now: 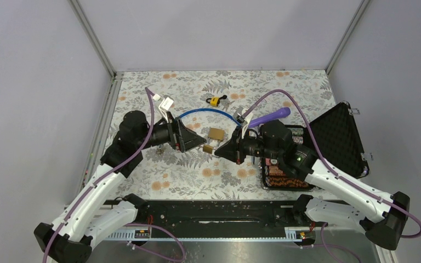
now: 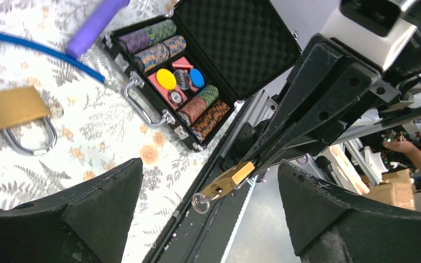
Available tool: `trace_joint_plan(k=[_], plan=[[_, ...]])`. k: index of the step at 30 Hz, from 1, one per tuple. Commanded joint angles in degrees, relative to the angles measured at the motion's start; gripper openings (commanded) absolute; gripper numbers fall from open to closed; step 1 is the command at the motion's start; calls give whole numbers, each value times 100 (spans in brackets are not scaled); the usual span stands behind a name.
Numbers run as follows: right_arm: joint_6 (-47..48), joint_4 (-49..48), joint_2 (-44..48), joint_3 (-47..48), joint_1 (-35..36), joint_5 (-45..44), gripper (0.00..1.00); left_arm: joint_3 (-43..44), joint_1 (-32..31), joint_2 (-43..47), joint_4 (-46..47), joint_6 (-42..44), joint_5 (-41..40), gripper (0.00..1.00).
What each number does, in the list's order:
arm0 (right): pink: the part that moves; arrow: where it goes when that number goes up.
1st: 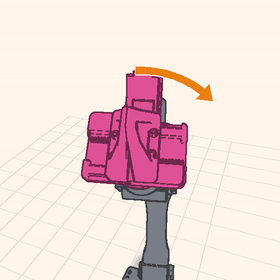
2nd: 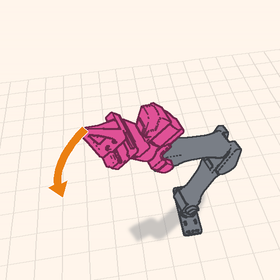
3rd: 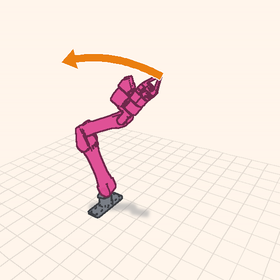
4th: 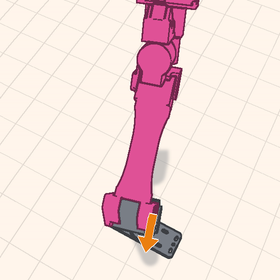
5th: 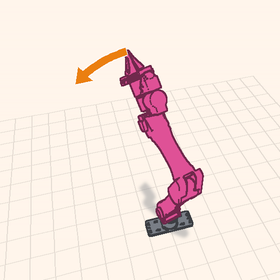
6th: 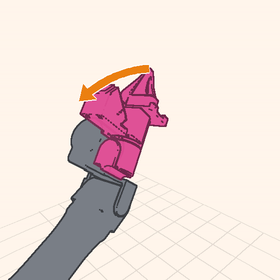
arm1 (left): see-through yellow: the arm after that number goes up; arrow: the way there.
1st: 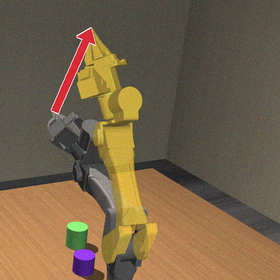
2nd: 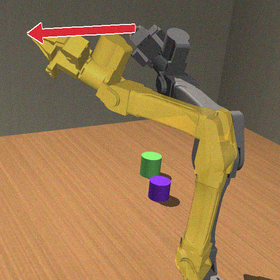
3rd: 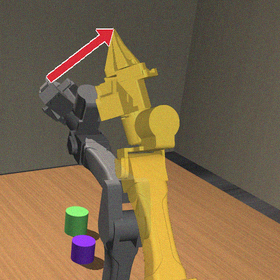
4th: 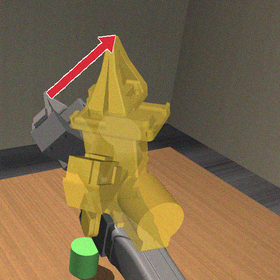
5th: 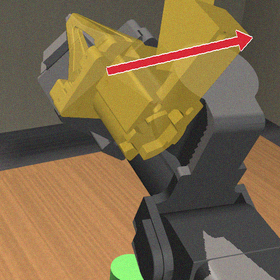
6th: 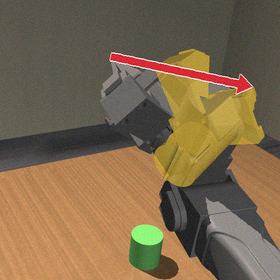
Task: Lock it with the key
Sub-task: Lock the lock.
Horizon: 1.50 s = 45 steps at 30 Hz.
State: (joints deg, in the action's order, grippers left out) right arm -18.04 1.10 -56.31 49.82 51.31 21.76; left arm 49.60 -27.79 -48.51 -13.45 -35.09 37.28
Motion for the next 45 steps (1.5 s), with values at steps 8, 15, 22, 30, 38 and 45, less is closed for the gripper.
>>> trace_joint_plan(k=[8,15,22,30,38,45], plan=[[-116,450,102,781,-42,374,0,-756,-115,-2,3778,-655,1945,91],[-191,641,188,1058,-42,549,0,-769,-457,-246,4047,-687,2327,80],[-163,737,296,1100,-51,546,0,-793,-487,-169,3701,-494,2256,55],[-151,729,315,1126,-54,472,0,-502,-486,-431,3195,-334,2192,45],[-166,730,303,1112,-60,346,0,-442,-490,-472,3212,-470,2149,0],[-149,728,406,871,-95,51,64,-119,-482,-418,2715,-546,1605,0]])
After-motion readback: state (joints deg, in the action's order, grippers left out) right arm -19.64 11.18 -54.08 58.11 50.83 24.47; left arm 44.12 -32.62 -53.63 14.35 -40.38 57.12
